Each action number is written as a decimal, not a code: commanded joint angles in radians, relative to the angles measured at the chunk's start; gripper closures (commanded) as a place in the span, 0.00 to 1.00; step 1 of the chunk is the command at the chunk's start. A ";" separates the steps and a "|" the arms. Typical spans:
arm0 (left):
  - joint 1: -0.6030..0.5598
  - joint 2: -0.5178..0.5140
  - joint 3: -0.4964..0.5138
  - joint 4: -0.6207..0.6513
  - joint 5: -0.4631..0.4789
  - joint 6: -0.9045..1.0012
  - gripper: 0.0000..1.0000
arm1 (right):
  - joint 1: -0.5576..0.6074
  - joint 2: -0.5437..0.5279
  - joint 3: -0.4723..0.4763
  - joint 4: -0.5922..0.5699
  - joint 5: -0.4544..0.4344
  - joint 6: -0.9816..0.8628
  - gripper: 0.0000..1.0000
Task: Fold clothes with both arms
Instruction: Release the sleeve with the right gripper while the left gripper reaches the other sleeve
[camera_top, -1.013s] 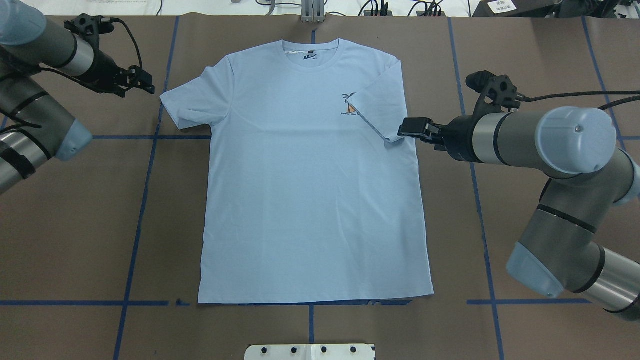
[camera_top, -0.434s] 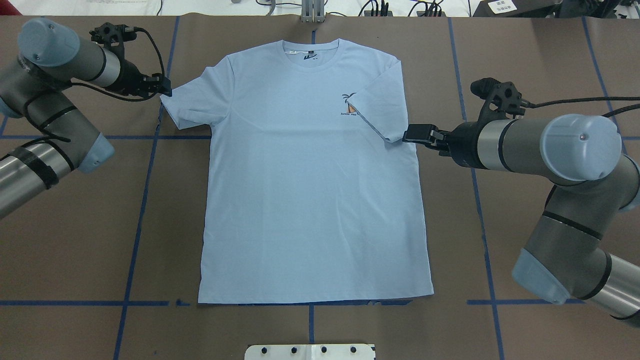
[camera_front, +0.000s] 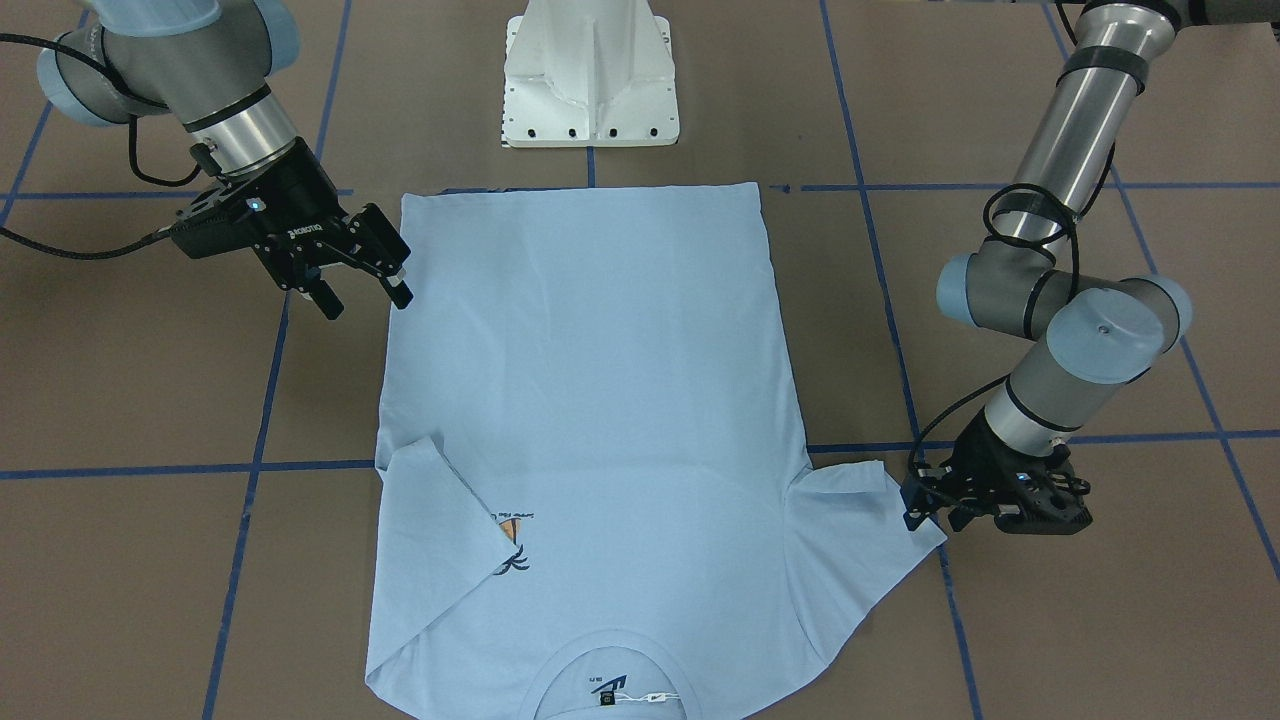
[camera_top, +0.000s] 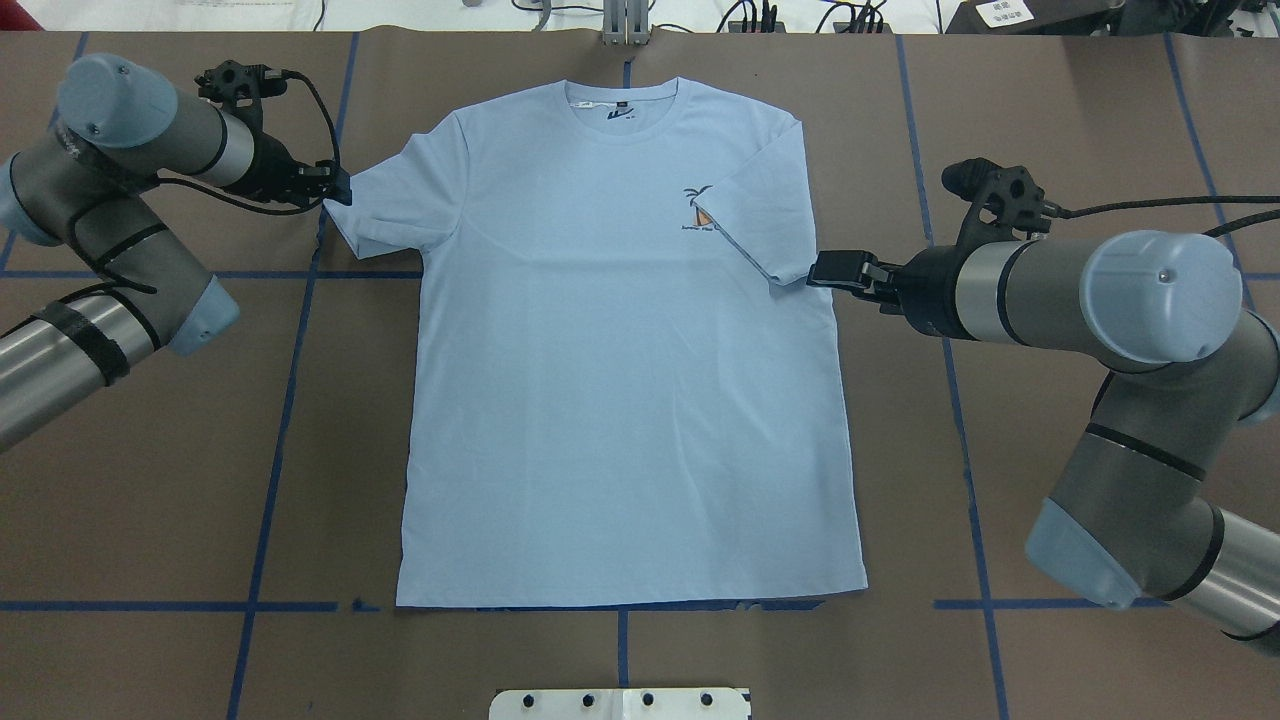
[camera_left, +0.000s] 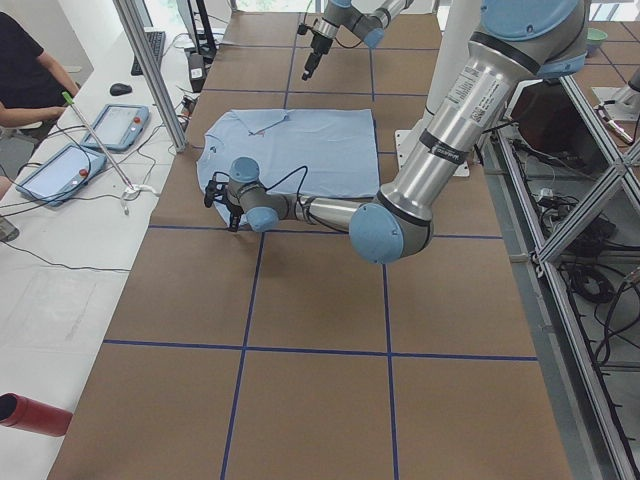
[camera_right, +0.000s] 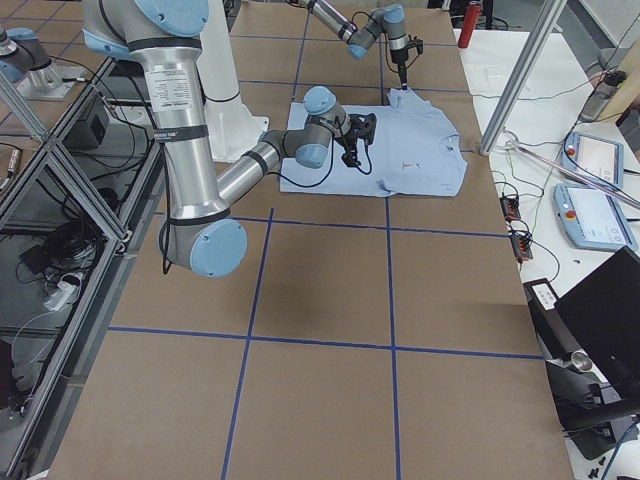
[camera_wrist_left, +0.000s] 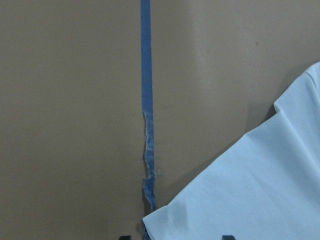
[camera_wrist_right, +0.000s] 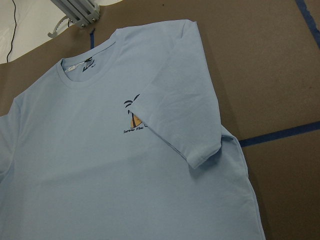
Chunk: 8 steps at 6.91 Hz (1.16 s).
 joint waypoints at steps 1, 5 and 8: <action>0.001 -0.008 0.014 0.000 0.015 0.000 0.53 | 0.000 0.000 0.000 0.000 0.000 0.000 0.00; 0.006 -0.008 0.028 0.001 0.030 0.000 0.99 | 0.000 0.000 -0.008 0.002 0.000 0.000 0.00; 0.004 -0.019 -0.092 0.022 0.013 -0.081 1.00 | 0.001 0.000 0.000 0.002 0.002 0.000 0.00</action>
